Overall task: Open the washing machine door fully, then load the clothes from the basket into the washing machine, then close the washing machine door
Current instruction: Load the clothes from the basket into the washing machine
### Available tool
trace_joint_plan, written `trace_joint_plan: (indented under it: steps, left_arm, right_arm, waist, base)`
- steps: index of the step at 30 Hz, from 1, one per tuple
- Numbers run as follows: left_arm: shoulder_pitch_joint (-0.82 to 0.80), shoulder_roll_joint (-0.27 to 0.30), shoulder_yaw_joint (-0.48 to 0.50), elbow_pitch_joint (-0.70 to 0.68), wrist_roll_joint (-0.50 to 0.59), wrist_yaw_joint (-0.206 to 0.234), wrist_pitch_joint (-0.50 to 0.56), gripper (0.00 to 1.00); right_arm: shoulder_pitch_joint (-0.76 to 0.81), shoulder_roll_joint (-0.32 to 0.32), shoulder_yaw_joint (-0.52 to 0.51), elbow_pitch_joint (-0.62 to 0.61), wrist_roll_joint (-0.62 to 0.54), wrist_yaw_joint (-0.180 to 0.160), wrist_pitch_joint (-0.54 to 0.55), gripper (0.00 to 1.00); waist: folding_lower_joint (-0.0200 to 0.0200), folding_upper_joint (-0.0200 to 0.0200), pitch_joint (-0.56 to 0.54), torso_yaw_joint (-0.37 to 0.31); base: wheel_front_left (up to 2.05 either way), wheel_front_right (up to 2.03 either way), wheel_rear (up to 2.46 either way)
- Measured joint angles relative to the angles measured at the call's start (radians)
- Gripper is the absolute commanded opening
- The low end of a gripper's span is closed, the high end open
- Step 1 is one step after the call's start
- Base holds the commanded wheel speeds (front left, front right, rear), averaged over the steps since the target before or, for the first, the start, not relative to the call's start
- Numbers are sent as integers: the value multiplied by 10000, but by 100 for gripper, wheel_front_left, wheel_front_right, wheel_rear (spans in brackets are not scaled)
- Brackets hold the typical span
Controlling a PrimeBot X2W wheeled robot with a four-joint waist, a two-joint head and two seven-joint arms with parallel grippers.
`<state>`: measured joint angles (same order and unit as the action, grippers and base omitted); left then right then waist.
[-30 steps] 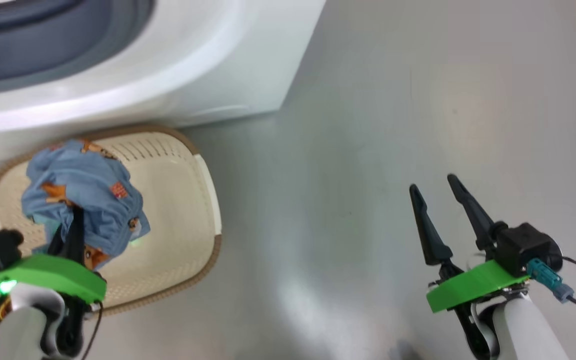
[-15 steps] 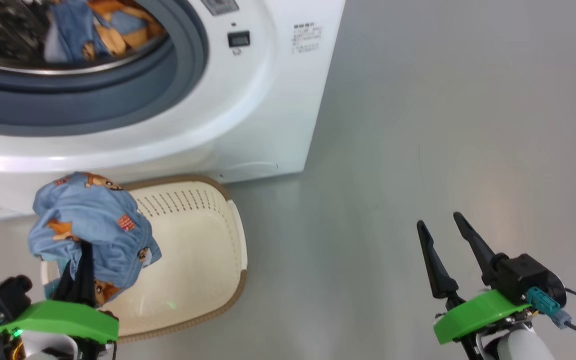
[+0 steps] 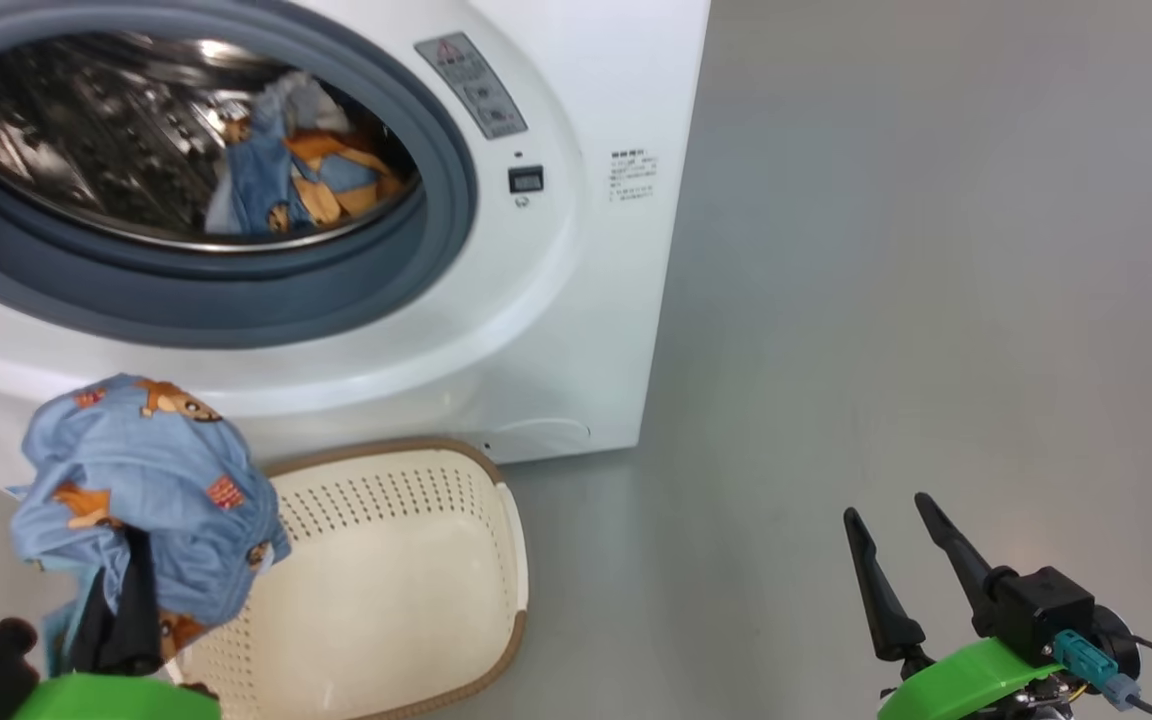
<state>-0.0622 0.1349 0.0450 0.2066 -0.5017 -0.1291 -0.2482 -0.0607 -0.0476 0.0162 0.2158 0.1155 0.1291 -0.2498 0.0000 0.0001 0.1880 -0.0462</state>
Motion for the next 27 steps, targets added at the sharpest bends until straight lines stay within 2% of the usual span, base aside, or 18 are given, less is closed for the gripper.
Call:
trace_joint_plan:
  steps: [4, 9, 19, 27]
  left_arm:
    - [401, -15, 412, -681, 1032, 0, 0, 0]
    - [610, -205, 736, -1241, 1795, 0, -2, 0]
    - [1282, -305, 1043, -1942, 2886, 0, -2, 0]
    - [1851, -382, 1235, -2148, 3195, 0, -4, 0]
  right_arm:
    - [42, 0, 17, 29, 2, 0, 0, 100]
    - [202, 0, 40, 25, 2, 0, 0, 100]
    - [425, 2, 67, -31, 0, 0, 0, 100]
    - [628, 2, 71, -109, 2, 0, 0, 100]
  waist:
    - [0, 0, -480, 100]
    - [0, 0, -845, 165]
    - [0, 0, -1262, 168]
    - [0, -1, -1383, 139]
  base:
    - [0, 0, 0]
    - [0, 0, 0]
    - [0, 0, 0]
    - [0, 0, 0]
